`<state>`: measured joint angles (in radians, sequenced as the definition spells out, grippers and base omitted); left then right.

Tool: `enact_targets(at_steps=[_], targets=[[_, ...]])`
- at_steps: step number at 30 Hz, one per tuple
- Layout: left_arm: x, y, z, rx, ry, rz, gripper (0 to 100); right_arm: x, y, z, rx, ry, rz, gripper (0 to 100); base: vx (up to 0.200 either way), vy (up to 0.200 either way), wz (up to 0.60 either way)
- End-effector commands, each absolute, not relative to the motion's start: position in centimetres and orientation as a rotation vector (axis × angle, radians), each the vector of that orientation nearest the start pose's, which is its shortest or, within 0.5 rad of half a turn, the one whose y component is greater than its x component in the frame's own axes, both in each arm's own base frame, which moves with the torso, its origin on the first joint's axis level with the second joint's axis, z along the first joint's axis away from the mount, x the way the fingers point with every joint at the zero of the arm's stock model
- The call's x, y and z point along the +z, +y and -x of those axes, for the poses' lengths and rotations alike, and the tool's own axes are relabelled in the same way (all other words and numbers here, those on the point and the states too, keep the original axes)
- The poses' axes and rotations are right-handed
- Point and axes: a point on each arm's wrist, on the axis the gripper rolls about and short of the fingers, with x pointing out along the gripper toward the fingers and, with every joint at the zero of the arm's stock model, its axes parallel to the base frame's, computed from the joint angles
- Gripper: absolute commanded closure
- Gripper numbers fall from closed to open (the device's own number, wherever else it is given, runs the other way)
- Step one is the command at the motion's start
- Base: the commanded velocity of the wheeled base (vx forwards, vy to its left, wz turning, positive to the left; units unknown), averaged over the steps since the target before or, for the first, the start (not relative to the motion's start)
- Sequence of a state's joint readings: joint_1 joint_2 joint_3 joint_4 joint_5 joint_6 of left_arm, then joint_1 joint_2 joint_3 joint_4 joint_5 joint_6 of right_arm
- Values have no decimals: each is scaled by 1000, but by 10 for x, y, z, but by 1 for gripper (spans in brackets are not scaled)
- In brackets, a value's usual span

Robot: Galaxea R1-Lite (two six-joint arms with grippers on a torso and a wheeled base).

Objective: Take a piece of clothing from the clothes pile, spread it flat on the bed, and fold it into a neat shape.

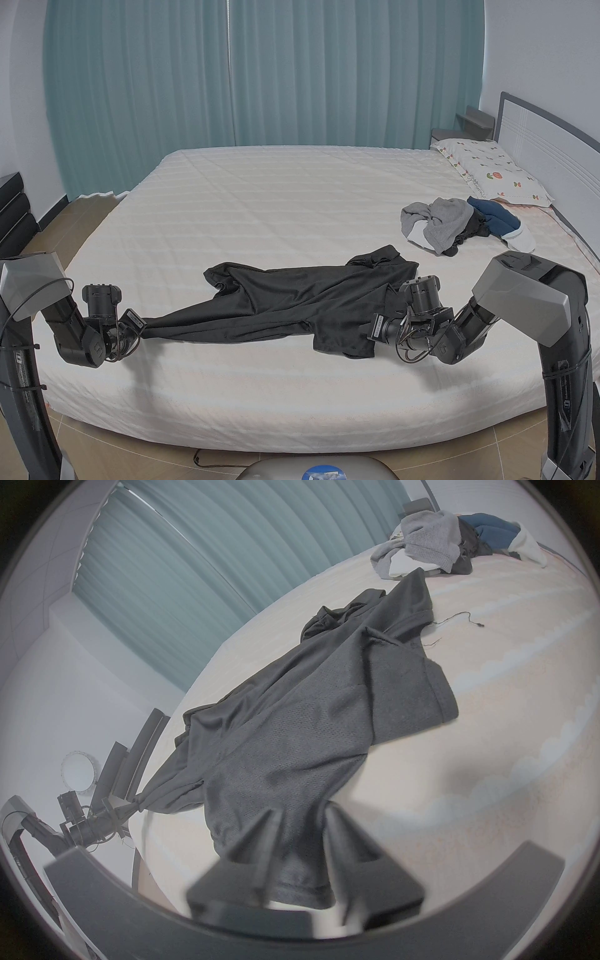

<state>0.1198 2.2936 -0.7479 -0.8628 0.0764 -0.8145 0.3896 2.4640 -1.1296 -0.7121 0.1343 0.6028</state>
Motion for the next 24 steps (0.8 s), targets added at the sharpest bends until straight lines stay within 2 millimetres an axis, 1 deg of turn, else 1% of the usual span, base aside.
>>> enact_targets(at_steps=[1, 4, 6, 7, 9, 10, 11, 13, 18, 21, 24], targets=[[-12, 44, -354, 456, 571, 793, 100, -25, 166, -395, 296, 762, -481, 100, 0, 0, 0], [-13, 43, -350, 457, 589, 786, 100, -21, 159, -389, 280, 773, -478, 100, 0, 0, 0], [-11, 41, -348, 453, 589, 783, 100, -12, 152, -382, 274, 776, -479, 100, 0, 0, 0], [-11, 41, -347, 454, 592, 782, 100, -12, 151, -381, 272, 777, -479, 100, 0, 0, 0], [-4, 37, -344, 440, 589, 780, 100, -4, 138, -369, 250, 799, -479, 100, 0, 0, 0], [-4, 37, -344, 440, 589, 780, 100, -4, 138, -369, 250, 799, -479, 100, 0, 0, 0], [0, 33, -338, 422, 602, 775, 100, 4, 125, -360, 230, 802, -479, 100, 0, 0, 0], [5, 24, -330, 392, 623, 742, 100, 9, 113, -351, 212, 809, -483, 100, 0, 0, 0], [15, 1, -303, 301, 684, 617, 100, 32, 80, -316, 222, 835, -524, 100, 0, 0, 0], [14, -10, -290, 268, 726, 557, 100, 40, 65, -297, 209, 852, -498, 100, 0, 0, 0], [8, -17, -277, 233, 782, 476, 100, 44, 50, -278, 193, 894, -446, 100, 0, 0, 0]])
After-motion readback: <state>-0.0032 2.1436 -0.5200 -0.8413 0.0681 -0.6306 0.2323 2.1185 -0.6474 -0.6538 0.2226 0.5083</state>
